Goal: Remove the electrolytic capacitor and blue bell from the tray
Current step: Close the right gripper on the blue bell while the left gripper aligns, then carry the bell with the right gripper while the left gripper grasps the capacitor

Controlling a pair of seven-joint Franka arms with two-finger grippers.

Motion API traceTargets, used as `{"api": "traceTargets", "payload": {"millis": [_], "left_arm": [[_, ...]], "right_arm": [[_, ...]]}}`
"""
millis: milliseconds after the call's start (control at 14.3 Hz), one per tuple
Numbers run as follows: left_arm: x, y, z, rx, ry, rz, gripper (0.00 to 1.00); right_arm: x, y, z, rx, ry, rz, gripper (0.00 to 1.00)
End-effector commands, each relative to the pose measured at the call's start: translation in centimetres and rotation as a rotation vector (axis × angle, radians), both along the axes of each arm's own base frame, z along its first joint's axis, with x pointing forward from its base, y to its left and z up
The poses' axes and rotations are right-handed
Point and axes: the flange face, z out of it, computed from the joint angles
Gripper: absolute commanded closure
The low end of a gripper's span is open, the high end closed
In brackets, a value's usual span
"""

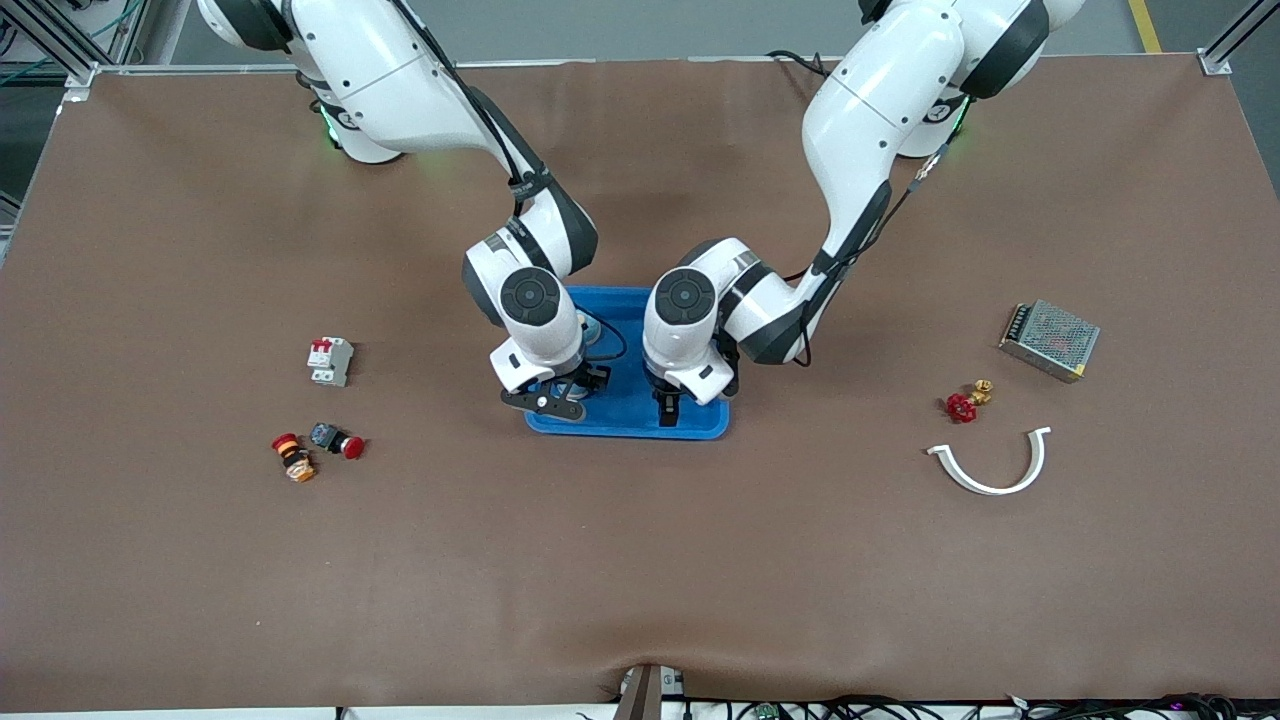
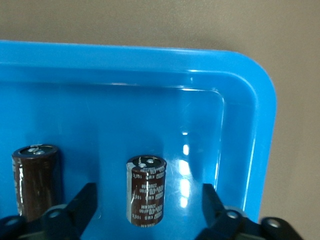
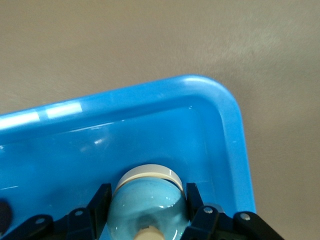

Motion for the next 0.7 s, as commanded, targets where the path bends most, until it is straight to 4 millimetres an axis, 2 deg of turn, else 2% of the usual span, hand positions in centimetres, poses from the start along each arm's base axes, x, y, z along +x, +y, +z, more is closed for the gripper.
{"api": "traceTargets", "payload": {"millis": [0,70,140,280,350,491,561,631], "left_arm": [[0.5,-0.1,0.3,0.011,-0.027,-0.001,0.31],[0.5,-0.1,0.3,0.01,-0.026,0.002,0.38],[0.5,-0.1,0.4,0.01,-0.027,0.003,0.39],[0.5,-0.1,0.4,0.014,-0.027,0.0,0.4],[0.4,-0.1,0.4,0.012,-0.025,0.0,0.52],[0.6,0.0,0.5,0.013,-0.026,0.001,0.95],[0.6,0.0,0.5,0.013,-0.027,-0.001,1.0],[0.5,0.0,0.6,0.015,-0.029,-0.004,1.0]], "right_arm": [[0.6,-1.2,5.4,-0.009,-0.008,0.042,0.54],[0.9,-2.1,7.0,-0.016,0.004,0.08,0.54],[1.4,-3.7,8.8,-0.024,0.024,0.109,0.55],[2.2,-6.8,13.7,-0.021,0.03,0.201,0.55],[3.1,-9.5,15.9,-0.02,0.038,0.246,0.55],[4.2,-15.5,20.1,-0.016,0.062,0.373,0.55],[5.0,-19.0,21.7,-0.01,0.064,0.42,0.55],[5.6,-22.6,23.0,-0.003,0.068,0.481,0.55]]}}
